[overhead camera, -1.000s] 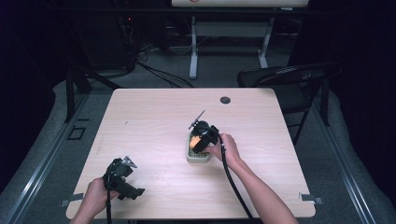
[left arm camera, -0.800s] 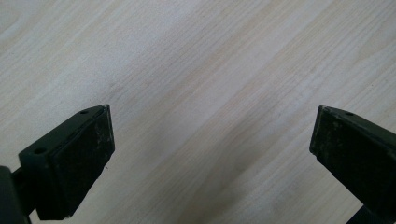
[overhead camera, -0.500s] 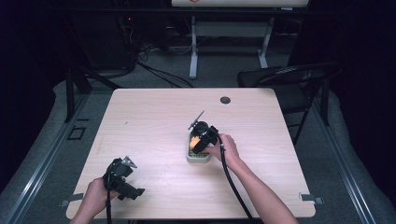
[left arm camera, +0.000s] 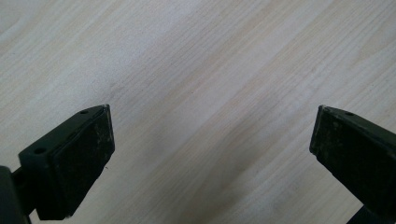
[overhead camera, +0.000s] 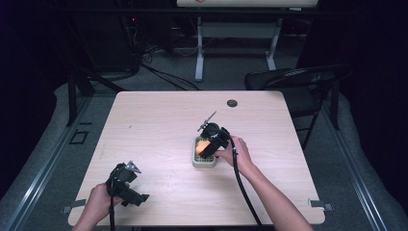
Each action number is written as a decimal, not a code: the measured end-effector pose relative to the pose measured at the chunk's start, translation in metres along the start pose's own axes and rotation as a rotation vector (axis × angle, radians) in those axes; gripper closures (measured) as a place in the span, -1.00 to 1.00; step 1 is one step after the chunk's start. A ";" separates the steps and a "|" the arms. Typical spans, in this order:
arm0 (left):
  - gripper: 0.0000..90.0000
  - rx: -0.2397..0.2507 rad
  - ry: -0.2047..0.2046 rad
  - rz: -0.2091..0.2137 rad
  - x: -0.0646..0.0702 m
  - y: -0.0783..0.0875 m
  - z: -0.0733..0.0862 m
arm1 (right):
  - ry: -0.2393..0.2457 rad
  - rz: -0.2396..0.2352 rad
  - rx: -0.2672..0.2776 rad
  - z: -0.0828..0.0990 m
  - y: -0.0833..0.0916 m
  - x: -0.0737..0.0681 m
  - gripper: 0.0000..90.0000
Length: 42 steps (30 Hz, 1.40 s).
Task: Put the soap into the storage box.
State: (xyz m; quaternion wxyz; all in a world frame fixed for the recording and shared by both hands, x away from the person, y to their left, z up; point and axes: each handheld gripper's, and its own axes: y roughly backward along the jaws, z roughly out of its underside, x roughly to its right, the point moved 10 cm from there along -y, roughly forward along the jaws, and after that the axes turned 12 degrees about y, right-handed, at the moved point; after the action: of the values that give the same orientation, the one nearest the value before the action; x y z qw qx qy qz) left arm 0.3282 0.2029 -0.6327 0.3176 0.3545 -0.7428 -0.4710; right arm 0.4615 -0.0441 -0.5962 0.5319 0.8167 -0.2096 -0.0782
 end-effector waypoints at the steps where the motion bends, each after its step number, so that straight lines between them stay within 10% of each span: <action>1: -1.00 -0.002 0.000 0.000 0.000 0.000 0.000 | 0.002 -0.002 0.007 0.000 0.004 -0.001 -0.69; 19: -1.00 0.000 0.001 -0.005 0.000 0.000 0.000 | 0.037 -0.005 -0.014 0.045 0.048 -0.019 -0.80; 42: -1.00 -0.001 -0.001 -0.007 0.001 0.000 0.000 | -0.034 0.021 -0.104 0.163 0.068 -0.036 -0.72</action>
State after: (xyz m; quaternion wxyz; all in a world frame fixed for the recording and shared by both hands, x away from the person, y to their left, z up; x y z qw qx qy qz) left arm 0.3280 0.2024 -0.6323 0.3159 0.3566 -0.7414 -0.4725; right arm 0.3547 -0.1881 -0.6072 0.5709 0.7842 -0.2227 -0.0975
